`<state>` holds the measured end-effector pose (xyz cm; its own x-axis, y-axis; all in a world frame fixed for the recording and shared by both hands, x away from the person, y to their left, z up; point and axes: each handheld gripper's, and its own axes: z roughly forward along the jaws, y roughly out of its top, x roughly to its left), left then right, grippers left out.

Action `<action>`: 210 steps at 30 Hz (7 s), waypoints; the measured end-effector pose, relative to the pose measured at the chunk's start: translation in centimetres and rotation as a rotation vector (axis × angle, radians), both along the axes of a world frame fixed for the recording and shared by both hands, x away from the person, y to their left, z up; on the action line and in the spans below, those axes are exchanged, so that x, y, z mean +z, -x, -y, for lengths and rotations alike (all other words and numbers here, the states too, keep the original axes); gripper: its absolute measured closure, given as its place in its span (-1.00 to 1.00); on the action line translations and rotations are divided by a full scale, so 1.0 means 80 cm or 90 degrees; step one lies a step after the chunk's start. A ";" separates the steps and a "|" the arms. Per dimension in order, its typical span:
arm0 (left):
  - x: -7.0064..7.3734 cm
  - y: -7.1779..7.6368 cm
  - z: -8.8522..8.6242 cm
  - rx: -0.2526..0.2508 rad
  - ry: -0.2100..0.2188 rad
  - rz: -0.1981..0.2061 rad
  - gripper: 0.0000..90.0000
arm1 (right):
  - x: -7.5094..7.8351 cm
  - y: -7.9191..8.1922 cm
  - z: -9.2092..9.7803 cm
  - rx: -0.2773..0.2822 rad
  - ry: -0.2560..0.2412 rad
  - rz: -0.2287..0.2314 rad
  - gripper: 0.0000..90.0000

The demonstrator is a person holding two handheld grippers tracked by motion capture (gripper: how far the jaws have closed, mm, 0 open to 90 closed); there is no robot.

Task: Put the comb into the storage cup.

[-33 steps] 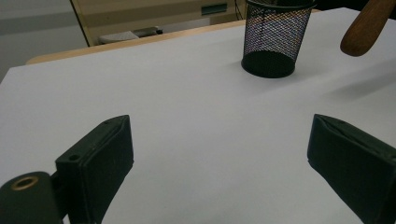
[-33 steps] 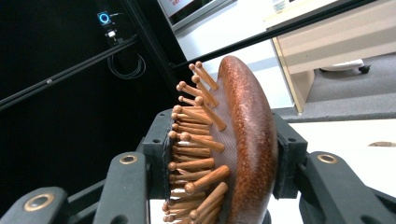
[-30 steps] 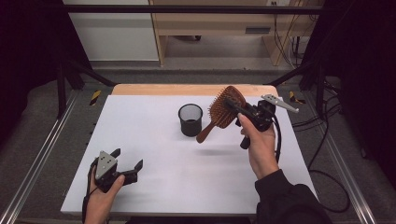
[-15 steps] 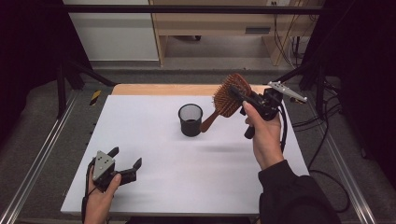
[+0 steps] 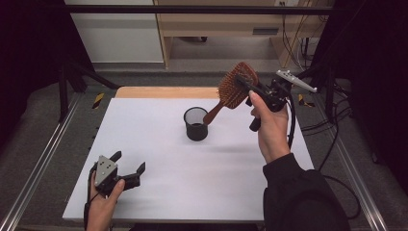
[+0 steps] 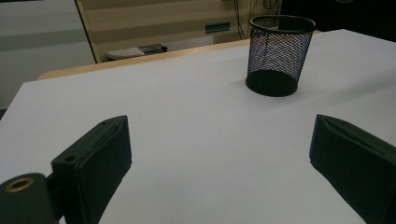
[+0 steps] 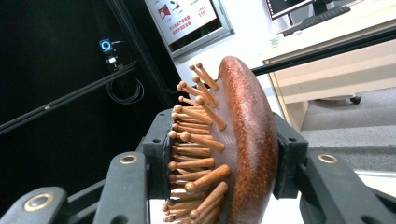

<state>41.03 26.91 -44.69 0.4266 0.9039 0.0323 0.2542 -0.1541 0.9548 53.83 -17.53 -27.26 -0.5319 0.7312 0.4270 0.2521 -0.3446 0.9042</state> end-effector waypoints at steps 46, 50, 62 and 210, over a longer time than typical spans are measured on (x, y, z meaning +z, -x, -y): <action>0.001 -0.001 0.000 -0.006 0.003 0.003 -0.87 | 0.008 -0.046 -0.047 0.004 0.010 -0.009 0.15; 0.001 -0.001 0.000 -0.008 0.003 0.004 -0.87 | 0.007 -0.049 -0.049 0.003 0.015 -0.012 0.15; 0.001 -0.001 0.000 -0.010 0.004 0.004 -0.87 | 0.001 -0.054 -0.053 0.001 0.028 -0.019 0.15; 0.001 -0.003 0.000 -0.023 0.009 -0.001 -0.87 | -0.096 -0.100 -0.109 0.036 0.102 -0.122 0.13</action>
